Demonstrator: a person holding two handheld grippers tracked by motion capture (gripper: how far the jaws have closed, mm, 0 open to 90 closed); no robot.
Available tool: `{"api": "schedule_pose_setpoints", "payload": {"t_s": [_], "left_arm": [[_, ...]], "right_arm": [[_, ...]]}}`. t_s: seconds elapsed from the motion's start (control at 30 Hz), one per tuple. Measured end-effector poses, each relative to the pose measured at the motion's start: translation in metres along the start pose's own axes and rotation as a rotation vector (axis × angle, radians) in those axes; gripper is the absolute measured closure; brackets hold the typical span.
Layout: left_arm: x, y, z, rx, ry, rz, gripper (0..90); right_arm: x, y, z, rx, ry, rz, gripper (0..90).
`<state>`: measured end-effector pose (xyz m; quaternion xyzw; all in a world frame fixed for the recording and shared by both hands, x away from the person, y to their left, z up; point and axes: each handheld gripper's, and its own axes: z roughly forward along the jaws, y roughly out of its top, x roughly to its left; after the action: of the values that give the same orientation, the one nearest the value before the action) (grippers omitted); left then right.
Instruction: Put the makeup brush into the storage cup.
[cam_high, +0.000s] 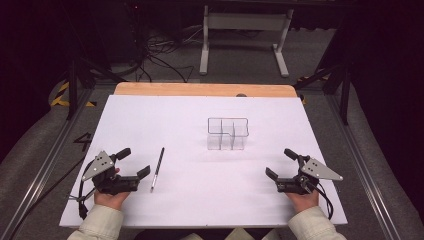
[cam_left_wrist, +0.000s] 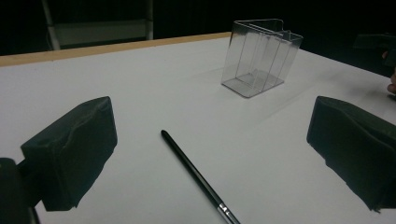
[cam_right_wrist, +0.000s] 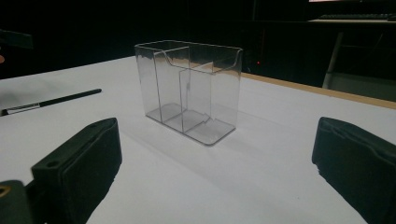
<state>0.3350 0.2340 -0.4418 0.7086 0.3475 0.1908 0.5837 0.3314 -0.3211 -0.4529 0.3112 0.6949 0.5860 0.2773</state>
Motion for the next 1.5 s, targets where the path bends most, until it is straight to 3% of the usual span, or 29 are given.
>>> {"api": "schedule_pose_setpoints", "payload": {"t_s": [0.77,0.9,1.1,1.17,1.27,1.3,1.33,1.5], "left_arm": [[-0.005,0.017,0.025,0.039,-0.015,0.018,0.8],[-0.006,0.024,0.026,0.078,0.001,0.034,0.9],[-0.008,0.036,0.026,0.135,0.0,0.035,2.7],[-0.008,0.041,0.027,0.18,0.021,0.034,3.0],[-0.007,0.048,0.03,0.277,0.054,-0.014,3.0],[-0.007,0.048,0.03,0.277,0.054,-0.014,3.0],[-0.007,0.052,0.032,0.323,0.051,-0.037,3.0],[-0.006,0.059,0.034,0.366,0.05,-0.061,3.7]], "right_arm": [[-0.001,0.0,0.0,0.005,0.002,0.021,0.4],[-0.002,0.0,0.001,-0.006,0.036,0.031,0.1],[-0.001,0.001,0.0,-0.022,0.038,0.013,0.1],[-0.001,0.001,0.0,-0.016,0.045,0.016,0.1],[-0.001,0.002,0.0,-0.008,0.043,0.017,0.1],[-0.001,0.002,0.0,-0.008,0.043,0.017,0.1],[-0.002,0.001,0.001,0.011,0.046,0.042,0.1],[-0.001,0.001,0.001,0.015,0.053,0.038,0.2]]}}
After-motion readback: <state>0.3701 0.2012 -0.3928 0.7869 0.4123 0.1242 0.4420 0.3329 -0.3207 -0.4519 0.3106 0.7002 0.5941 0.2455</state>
